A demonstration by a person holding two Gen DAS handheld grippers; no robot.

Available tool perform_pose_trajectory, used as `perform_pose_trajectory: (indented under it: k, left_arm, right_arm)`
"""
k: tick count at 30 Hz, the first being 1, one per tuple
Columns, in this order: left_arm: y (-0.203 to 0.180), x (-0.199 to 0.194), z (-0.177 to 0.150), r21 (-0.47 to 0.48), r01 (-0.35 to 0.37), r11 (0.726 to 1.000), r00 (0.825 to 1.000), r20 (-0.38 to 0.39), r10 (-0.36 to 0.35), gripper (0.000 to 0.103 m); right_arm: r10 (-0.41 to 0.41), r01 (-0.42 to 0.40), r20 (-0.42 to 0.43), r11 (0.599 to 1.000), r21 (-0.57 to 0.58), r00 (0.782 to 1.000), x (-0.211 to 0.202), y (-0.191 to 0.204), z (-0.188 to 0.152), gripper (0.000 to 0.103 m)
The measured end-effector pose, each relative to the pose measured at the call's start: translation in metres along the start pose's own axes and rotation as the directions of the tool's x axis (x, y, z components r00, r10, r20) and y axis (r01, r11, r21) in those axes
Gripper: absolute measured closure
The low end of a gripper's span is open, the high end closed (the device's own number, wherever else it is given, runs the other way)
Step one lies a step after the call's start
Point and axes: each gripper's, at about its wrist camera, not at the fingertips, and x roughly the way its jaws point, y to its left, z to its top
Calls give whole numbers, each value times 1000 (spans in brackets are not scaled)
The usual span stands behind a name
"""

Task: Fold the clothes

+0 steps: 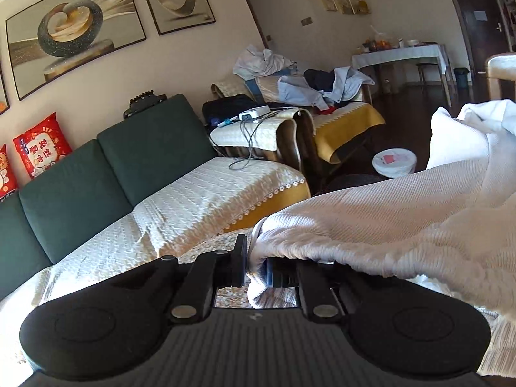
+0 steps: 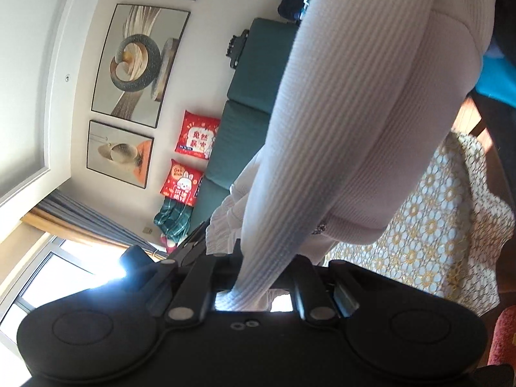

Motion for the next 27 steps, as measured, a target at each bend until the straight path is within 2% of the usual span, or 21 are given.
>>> perform_pose_trajectory:
  k: [3, 6, 9, 12, 14, 17, 21, 23, 27]
  left_arm:
    - [23, 0, -12, 16, -41, 999, 999, -19, 41, 93]
    - [45, -1, -23, -4, -60, 998, 998, -38, 60, 93]
    - [64, -5, -27, -33, -72, 997, 997, -29, 71, 93]
    - [82, -11, -15, -73, -58, 996, 998, 1, 58, 93]
    - [91, -16, -5, -86, -48, 995, 998, 25, 50, 93]
    - [90, -24, 18, -52, -36, 998, 996, 78, 40, 93]
    - [82, -36, 51, -29, -38, 999, 992, 123, 41, 93]
    - [81, -42, 63, -34, -40, 999, 990, 134, 44, 93]
    - [80, -57, 80, -53, -34, 998, 988, 147, 41, 93]
  right_arm:
    - [-2, 2, -45, 1000, 19, 999, 22, -3, -12, 0]
    - [22, -21, -52, 999, 24, 998, 34, 3, -18, 0]
    - [17, -19, -58, 999, -34, 998, 40, 23, -18, 0]
    - [38, -39, -8, 994, -103, 999, 35, 58, -4, 0]
    - [44, -35, 41, 980, -195, 998, 21, 91, 11, 0]
    - [-5, 31, 83, 946, -324, 997, -2, 140, 35, 0]
    - [-96, 147, 129, 862, -485, 987, -10, 210, 54, 0]
    - [-121, 188, 160, 832, -521, 980, -9, 237, 62, 0]
    - [-128, 226, 217, 822, -523, 968, 4, 278, 85, 0]
